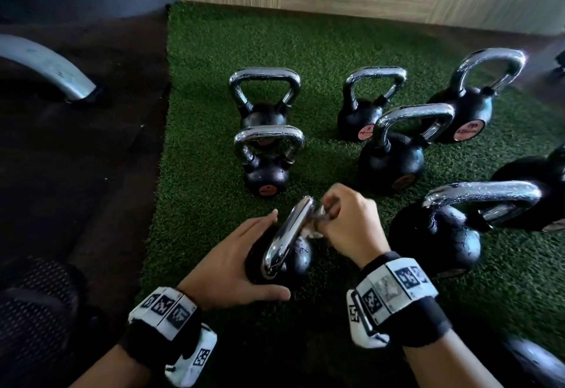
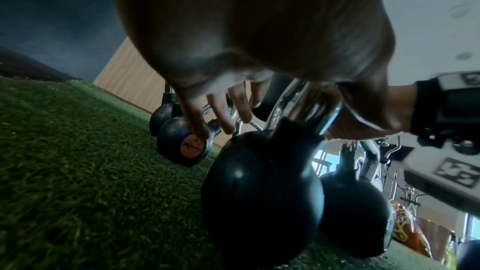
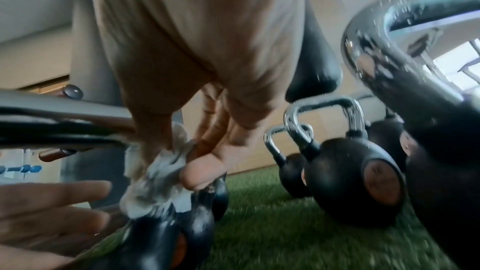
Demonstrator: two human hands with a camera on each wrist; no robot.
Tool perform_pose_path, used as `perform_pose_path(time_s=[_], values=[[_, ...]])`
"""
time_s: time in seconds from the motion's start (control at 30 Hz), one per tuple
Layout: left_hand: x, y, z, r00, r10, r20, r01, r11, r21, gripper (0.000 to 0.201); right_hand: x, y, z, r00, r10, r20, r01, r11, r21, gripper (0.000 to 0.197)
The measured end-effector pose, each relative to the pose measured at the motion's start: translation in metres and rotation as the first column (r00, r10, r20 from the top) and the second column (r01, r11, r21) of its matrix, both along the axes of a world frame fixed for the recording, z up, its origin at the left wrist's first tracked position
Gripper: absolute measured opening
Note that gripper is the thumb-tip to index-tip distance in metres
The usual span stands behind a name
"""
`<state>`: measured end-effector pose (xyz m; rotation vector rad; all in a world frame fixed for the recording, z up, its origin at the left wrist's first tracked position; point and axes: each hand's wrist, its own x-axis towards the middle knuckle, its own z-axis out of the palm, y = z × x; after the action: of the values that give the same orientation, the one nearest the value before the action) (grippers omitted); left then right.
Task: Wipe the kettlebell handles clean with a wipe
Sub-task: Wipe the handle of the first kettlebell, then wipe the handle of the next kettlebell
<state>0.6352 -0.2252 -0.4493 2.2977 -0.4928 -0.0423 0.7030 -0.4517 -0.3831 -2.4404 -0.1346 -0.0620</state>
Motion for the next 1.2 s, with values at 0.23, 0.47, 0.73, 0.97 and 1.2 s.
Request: perform_pose_path(time_s=[0.23, 0.47, 0.73, 0.97, 1.2], values=[[-0.005, 0.003, 0.031, 0.952, 0.031, 0.303, -0.077, 0.987, 0.140, 0.079, 0.004, 0.006, 0.020, 0.959, 0.263, 0.108, -0.250, 0.961, -0.121, 0.031], [0.010, 0.035, 0.047, 0.972, 0.088, 0.218, -0.096, 0.995, 0.024, 0.022, -0.010, -0.005, 0.027, 0.976, 0.214, -0.029, -0.214, 0.942, -0.258, 0.024], [-0.006, 0.037, 0.028, 0.959, 0.206, 0.197, -0.185, 0.975, -0.119, 0.023, -0.023, -0.004, 0.028, 0.938, 0.345, -0.033, -0.337, 0.884, -0.323, 0.012], [0.012, 0.070, 0.024, 0.994, 0.049, -0.094, -0.046, 0.998, 0.039, 0.070, 0.028, -0.024, 0.086, 0.760, 0.570, -0.313, -0.648, 0.626, -0.433, 0.027], [0.082, 0.097, 0.017, 0.945, 0.231, -0.231, -0.223, 0.973, 0.061, 0.051, 0.090, -0.026, 0.148, 0.811, 0.513, -0.281, -0.585, 0.706, -0.400, 0.013]])
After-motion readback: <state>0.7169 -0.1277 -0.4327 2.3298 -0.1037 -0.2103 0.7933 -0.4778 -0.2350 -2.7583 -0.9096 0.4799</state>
